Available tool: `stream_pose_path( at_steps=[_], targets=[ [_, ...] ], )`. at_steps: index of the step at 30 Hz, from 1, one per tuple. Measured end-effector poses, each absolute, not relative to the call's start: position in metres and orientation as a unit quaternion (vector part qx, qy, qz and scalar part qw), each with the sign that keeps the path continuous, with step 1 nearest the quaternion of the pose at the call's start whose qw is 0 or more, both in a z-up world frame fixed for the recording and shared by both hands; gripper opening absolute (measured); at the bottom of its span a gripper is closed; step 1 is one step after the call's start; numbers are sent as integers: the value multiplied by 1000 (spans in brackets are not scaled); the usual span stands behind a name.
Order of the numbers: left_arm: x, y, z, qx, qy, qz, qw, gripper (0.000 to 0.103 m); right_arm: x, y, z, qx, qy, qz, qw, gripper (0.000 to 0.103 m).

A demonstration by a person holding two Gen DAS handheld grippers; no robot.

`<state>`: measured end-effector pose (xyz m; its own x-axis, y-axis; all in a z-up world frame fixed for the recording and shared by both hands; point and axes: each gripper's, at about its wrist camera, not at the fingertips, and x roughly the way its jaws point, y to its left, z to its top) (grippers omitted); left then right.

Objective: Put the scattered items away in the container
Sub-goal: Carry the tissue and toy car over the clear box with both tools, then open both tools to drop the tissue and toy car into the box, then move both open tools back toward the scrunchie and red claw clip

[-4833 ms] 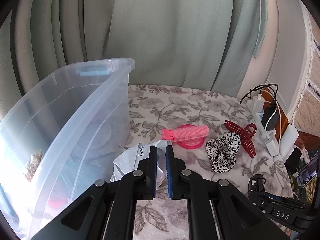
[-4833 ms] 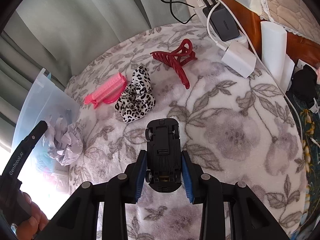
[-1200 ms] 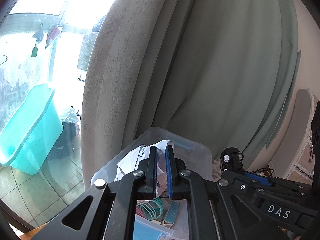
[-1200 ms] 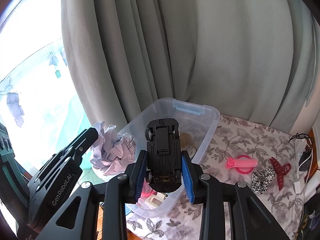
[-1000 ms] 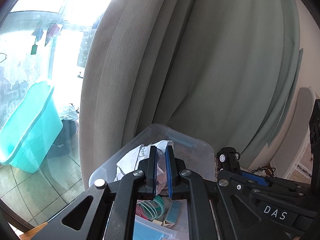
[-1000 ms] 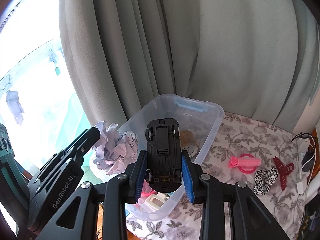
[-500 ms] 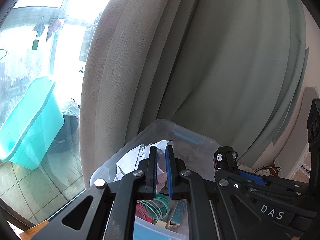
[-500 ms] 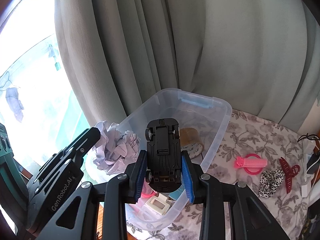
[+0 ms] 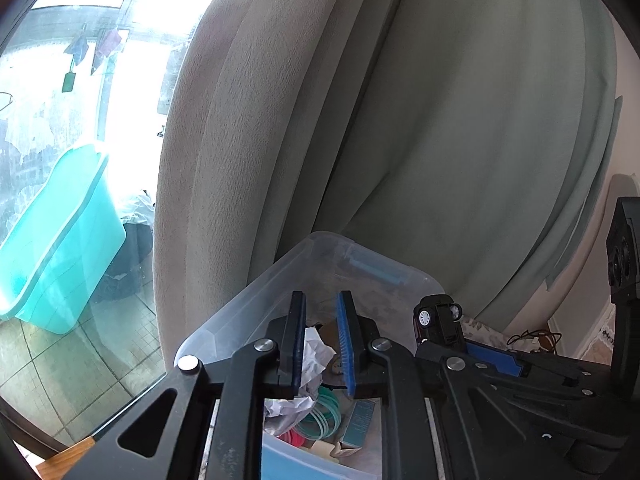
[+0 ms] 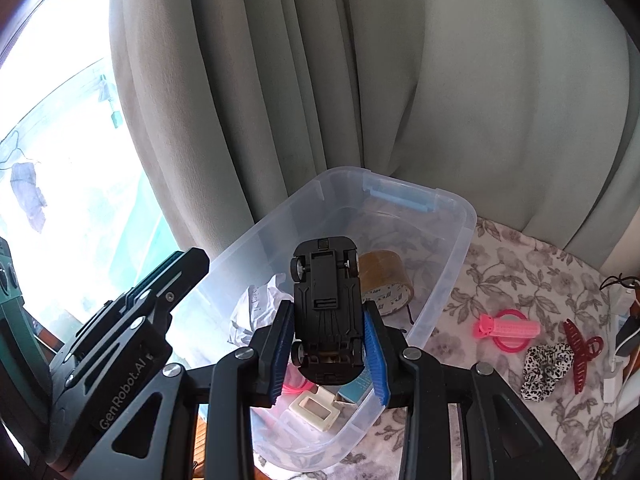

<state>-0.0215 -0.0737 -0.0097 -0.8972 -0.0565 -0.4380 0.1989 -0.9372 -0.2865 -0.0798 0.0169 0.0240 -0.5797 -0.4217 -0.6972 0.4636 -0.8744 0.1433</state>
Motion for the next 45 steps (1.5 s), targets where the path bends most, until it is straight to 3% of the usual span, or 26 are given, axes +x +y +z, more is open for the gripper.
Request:
stream_pose_path(
  at_steps=[4,9,13,17,28,45],
  targets=[
    [-11,-83,-14,216,166,-960,68,33,-80,17,24,385,27,-889,247,41],
    [-18,-99,1,219,167,-959,69,35,-80,18,25,385,26,-889,244,44],
    [-24,-112,13,220,167,-958,71,37,-80,19,24,386,26,-890,243,44],
    [-22,-114,13,223,170,-957,77,48,-80,22,23,386,22,-890,240,44],
    [-17,-113,19,224,175,-955,85,63,-79,29,27,384,13,-893,235,44],
    [-1,-95,33,204,149,-965,76,69,-61,53,44,366,-10,-901,233,48]
  ],
)
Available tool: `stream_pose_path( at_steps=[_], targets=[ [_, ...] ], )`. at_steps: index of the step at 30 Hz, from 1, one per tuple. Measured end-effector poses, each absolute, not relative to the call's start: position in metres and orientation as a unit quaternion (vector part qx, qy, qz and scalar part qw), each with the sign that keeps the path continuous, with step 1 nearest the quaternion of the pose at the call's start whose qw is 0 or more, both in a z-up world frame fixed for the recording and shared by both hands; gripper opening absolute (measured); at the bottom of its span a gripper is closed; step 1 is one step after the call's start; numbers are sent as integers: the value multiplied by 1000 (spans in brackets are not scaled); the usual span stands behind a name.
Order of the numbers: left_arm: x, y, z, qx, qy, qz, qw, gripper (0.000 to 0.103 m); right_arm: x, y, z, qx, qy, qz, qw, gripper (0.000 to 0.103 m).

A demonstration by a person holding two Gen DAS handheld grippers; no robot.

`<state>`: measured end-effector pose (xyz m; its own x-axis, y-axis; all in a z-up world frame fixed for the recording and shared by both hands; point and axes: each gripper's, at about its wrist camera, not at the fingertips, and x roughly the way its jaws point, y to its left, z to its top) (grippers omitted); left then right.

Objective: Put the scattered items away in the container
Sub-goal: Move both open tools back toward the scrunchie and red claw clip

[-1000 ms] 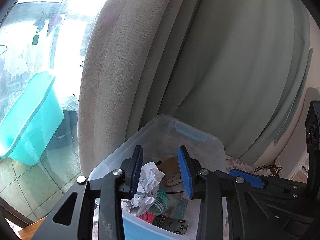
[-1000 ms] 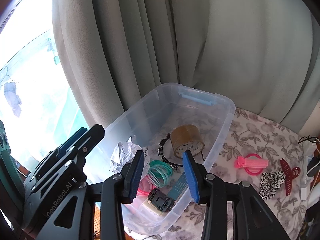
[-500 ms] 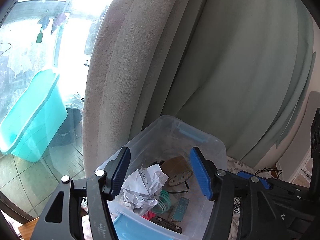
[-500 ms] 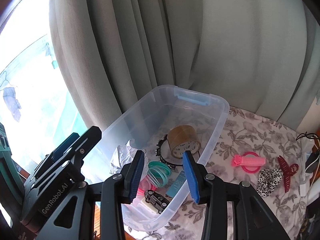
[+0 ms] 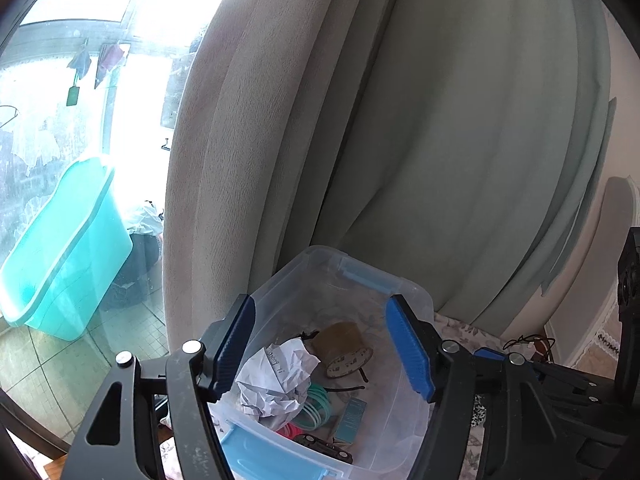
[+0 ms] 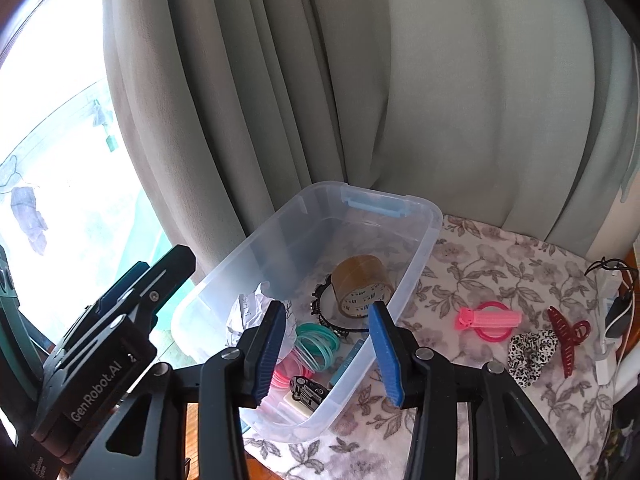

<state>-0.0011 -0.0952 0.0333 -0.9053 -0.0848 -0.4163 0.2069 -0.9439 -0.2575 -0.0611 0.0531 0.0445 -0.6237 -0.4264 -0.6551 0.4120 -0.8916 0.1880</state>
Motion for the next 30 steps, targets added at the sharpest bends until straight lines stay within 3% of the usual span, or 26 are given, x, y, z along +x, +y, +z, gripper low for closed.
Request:
stream_pose_path(
  at_steps=[8,10,13,24,30],
  targets=[
    [12,-67,55,186,126,-973,56,69,-43,85,61,344,-37,-912,222,50],
    [46,-72,88,181,122,-975,50,69,-38,96,65,337,-48,-915,216,54],
    [33,-51,65,175,115,-977,39,69,-31,116,70,325,-66,-921,203,55],
    [57,16,79,176,79,-981,-17,69,-10,193,74,302,-103,-938,138,56],
    [10,32,74,193,74,-977,-51,69,-8,239,61,309,-125,-938,98,56]
  ],
)
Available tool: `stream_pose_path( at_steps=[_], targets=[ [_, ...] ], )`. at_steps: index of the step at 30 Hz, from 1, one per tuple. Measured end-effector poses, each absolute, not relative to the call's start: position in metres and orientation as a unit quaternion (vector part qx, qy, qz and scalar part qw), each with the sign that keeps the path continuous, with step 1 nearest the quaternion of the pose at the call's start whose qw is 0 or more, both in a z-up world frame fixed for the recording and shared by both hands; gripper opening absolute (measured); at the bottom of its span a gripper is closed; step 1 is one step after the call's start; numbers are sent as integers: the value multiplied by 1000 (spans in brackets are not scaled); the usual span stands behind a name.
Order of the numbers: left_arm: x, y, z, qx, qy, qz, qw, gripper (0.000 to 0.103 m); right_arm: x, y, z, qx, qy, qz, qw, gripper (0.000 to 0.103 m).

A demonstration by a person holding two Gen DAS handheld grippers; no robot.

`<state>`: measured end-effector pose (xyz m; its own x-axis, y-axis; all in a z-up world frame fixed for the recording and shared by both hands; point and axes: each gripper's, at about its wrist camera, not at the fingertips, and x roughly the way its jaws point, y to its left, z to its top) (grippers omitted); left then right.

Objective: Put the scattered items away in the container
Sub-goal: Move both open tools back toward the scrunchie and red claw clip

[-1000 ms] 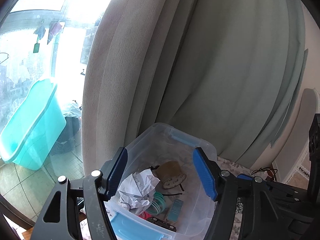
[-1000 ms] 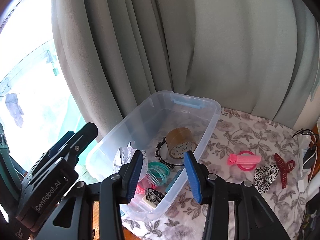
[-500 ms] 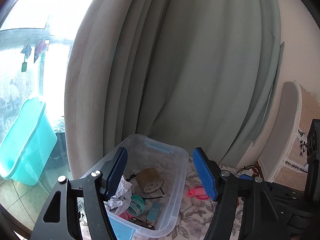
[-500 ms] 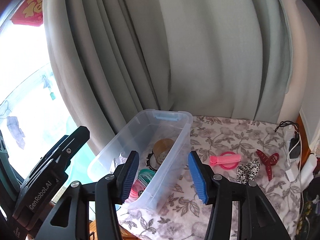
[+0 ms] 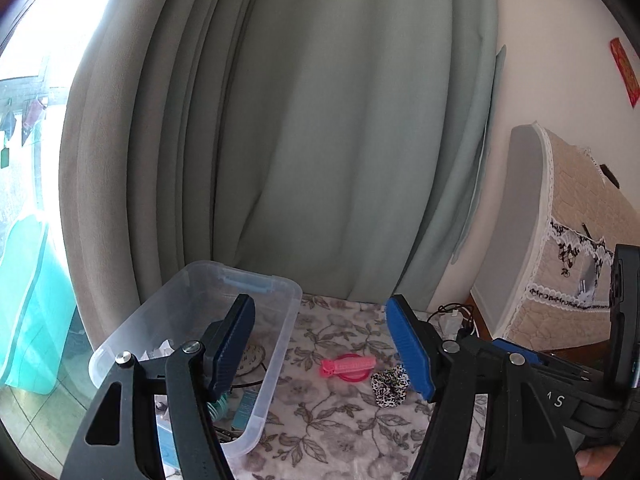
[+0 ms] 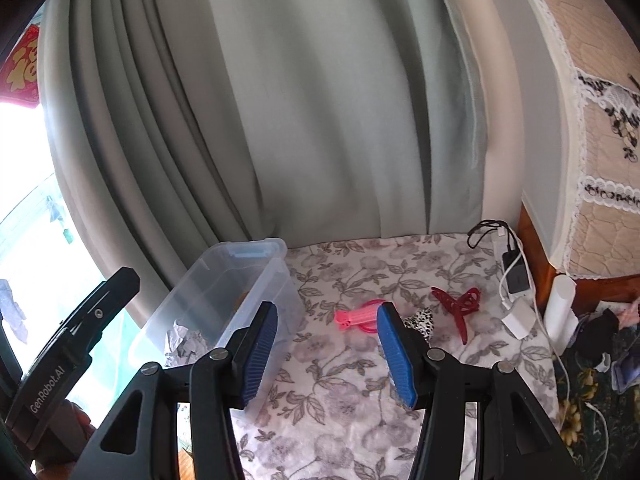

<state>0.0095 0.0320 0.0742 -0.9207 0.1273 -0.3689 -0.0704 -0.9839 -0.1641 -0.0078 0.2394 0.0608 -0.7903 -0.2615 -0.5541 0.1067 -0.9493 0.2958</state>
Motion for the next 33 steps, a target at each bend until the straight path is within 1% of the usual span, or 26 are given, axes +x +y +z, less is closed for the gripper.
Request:
stream_pose_path(
  at_steps=[6,12,15,18,21,25,28,33],
  targets=[
    [3,55,61,-198,-64,975,77,69,-10,275,36,330,-158,-929,60,56],
    [-1,76,46,-216,-42,970,100,69,-15,285,12,348,-166,-921,56,56],
    [-17,83,30,-231,-54,964,120,69,-18,290,2,356,-170,-918,52,56],
    [-22,79,20,-227,-94,958,150,69,-21,296,-7,365,-176,-913,45,56],
    [-30,76,12,-232,-110,954,157,69,-26,302,-16,372,-184,-909,39,56],
    [-36,79,0,-239,-113,951,159,69,-32,307,-29,385,-190,-902,34,56],
    [-40,92,-11,-246,-122,945,179,69,-38,310,-39,395,-192,-898,30,56],
    [-54,107,-27,-269,-117,937,188,69,-48,320,-55,408,-197,-891,14,56]
  ],
)
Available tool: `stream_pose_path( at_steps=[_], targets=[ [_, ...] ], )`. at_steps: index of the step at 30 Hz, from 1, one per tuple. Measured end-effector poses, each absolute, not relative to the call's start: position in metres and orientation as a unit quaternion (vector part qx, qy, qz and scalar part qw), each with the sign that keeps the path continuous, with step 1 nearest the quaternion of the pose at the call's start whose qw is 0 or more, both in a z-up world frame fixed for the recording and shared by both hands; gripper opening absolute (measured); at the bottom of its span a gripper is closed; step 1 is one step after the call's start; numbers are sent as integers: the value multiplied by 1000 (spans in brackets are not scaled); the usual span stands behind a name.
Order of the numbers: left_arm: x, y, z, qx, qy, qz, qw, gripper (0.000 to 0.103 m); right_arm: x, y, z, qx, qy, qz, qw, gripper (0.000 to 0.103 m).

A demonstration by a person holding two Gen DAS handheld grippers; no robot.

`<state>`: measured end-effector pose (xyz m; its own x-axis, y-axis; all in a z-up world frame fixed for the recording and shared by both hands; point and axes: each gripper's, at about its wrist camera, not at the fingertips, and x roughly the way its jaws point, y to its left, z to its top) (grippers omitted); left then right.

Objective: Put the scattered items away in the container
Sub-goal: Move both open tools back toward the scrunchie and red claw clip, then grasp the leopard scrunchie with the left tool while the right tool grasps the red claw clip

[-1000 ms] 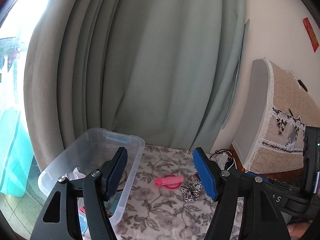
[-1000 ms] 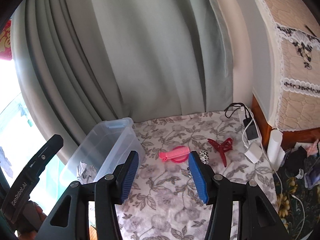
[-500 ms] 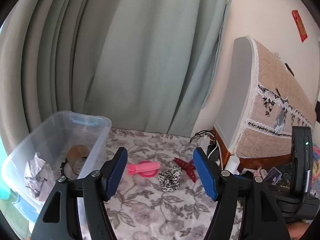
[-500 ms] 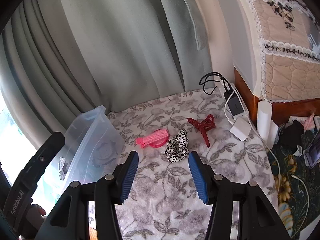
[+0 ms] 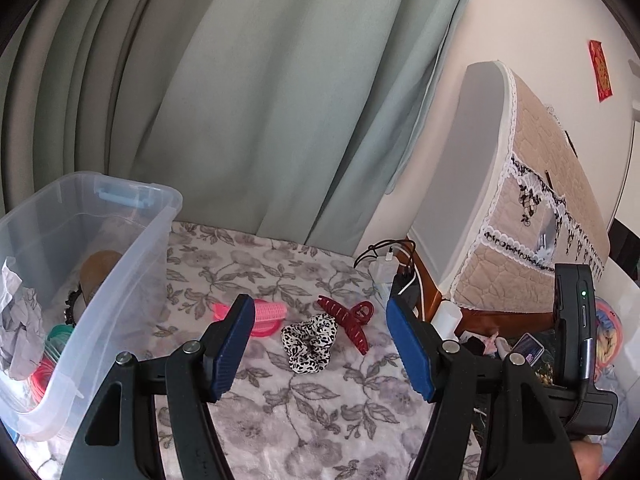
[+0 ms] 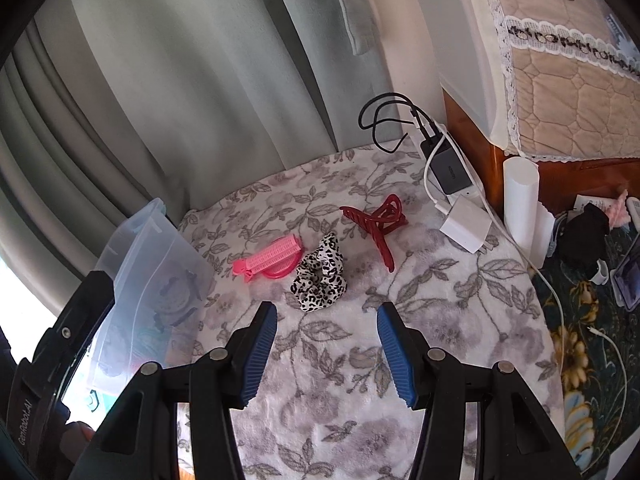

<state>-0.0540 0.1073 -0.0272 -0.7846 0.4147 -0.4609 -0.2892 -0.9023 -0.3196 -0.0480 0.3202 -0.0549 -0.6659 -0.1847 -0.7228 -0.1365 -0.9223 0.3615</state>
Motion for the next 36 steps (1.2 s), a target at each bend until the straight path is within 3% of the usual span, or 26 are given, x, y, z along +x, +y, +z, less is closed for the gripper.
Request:
stream_pose_path(
  at_steps=[29,36],
  targets=[
    [-169,177,-151,-456,-58,870,177,69,-159,344,-147,499,-147,-854,-2,56],
    [-177,175,-161,-466,-64,863,181,51,-175,340,-159,501,-128,-856,13,54]
  ],
)
